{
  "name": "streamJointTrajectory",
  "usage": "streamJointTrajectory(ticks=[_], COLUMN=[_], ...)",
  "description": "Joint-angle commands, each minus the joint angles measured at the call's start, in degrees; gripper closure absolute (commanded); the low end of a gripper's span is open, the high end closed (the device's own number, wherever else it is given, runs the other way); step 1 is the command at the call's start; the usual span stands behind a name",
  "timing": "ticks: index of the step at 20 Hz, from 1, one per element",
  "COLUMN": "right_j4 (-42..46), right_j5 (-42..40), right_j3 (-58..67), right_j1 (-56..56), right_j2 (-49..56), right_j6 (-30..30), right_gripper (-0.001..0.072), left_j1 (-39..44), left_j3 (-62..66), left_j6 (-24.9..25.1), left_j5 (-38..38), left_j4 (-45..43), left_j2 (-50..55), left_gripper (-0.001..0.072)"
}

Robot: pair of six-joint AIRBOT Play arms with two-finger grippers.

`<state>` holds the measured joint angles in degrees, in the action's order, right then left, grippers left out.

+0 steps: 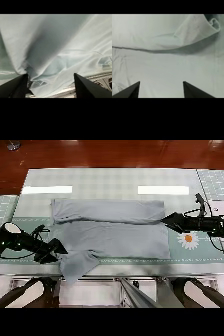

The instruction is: Fold the shirts.

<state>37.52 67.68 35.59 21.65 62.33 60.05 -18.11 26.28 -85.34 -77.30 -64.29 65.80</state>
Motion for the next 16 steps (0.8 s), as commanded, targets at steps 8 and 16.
streamJointTrajectory(ticks=[8,16], right_j4=[0.1,0.0], right_j5=[-0.4,-0.7], right_j3=[0.0,0.0], right_j1=[0.0,0.0], right_j2=[0.0,0.0], right_j6=[0.1,0.2], right_gripper=[0.0091,0.0091], left_j1=[0.0,0.7], left_j3=[0.3,-3.7], left_j6=[-1.7,-2.6], left_j5=[-3.3,2.9], left_j4=[-8.2,-2.5], left_j2=[-4.8,-5.0], left_gripper=[0.0009,0.0010])
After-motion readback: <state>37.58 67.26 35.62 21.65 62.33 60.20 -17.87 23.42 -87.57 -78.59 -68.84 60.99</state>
